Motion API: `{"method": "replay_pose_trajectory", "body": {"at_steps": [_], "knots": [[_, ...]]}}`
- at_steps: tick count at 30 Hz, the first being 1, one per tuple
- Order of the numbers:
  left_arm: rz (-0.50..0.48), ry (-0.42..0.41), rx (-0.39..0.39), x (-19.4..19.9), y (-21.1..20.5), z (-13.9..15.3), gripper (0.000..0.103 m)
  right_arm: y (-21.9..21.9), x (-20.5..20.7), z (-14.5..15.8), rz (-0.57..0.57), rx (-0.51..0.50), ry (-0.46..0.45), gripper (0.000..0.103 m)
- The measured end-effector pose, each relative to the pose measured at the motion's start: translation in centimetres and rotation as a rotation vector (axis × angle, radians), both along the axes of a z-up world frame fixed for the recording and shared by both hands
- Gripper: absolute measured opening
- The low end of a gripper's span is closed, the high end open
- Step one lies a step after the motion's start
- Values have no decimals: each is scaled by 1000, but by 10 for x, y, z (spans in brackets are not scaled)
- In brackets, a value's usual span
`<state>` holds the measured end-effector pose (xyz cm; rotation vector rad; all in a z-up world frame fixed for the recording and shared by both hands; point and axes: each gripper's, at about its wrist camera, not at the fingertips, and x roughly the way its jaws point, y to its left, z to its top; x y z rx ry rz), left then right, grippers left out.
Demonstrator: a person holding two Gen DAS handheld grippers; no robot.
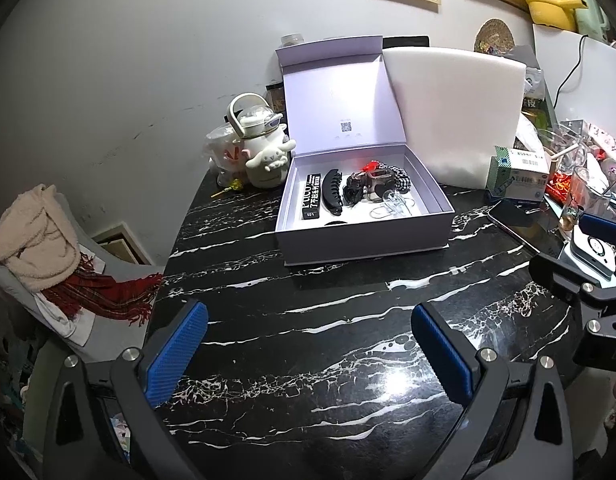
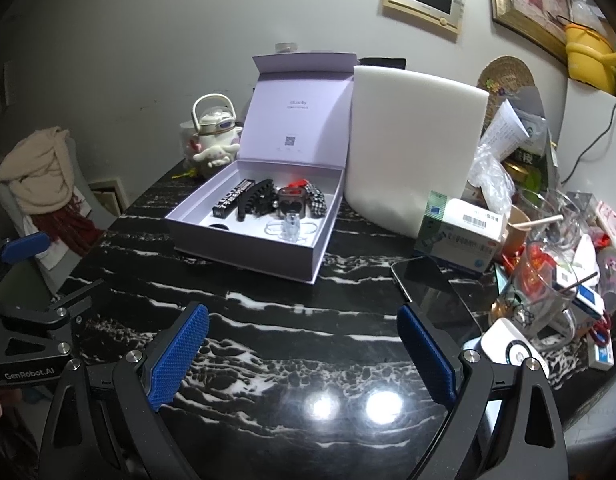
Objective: Organize rigid objects
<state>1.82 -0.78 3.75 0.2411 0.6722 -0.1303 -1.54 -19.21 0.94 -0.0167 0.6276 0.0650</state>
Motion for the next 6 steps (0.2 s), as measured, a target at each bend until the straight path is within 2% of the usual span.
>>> {"method": "replay_pose_trajectory", "body": {"at_steps": [6], "knots": [[-11,-7,-1,-1,-1,-2,103,-1,2,-3,-1,9,9,96]]}}
